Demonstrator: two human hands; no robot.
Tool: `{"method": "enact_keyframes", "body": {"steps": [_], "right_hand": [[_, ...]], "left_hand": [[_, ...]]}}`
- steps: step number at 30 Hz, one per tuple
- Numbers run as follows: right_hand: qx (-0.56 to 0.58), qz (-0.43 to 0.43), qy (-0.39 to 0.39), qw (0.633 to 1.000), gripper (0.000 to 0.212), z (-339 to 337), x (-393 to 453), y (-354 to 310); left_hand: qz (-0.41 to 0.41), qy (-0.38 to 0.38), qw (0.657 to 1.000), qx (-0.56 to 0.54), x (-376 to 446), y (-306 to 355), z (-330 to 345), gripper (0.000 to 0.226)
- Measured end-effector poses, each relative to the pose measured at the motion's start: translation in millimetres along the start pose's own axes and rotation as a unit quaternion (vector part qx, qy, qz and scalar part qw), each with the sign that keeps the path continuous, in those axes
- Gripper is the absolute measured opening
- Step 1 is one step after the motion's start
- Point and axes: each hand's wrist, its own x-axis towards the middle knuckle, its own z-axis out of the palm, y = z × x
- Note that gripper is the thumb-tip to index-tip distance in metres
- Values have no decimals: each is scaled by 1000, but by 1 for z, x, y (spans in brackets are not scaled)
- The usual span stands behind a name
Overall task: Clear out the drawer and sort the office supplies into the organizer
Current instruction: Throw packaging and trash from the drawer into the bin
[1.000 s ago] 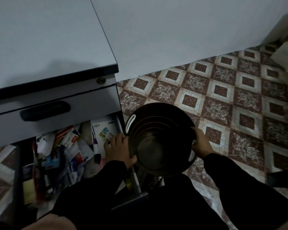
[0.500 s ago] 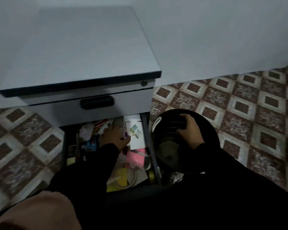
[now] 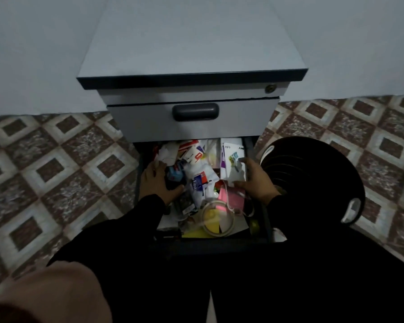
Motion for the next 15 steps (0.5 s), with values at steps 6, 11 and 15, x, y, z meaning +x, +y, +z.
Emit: {"method": "enact_keyframes", "body": {"steps": [6, 11, 15], "right_hand": [[-63, -42, -2, 997, 68, 30, 12, 3], [-130, -69, -12, 989, 59, 46, 32, 5], [-181, -69, -19, 981, 57, 57, 45, 11]], "left_hand": [[-32, -25, 998, -41, -1, -16, 24, 93], [-26, -14, 999, 16, 9, -21, 35, 86], [-26, -21, 999, 28, 20, -17, 37, 78]]}}
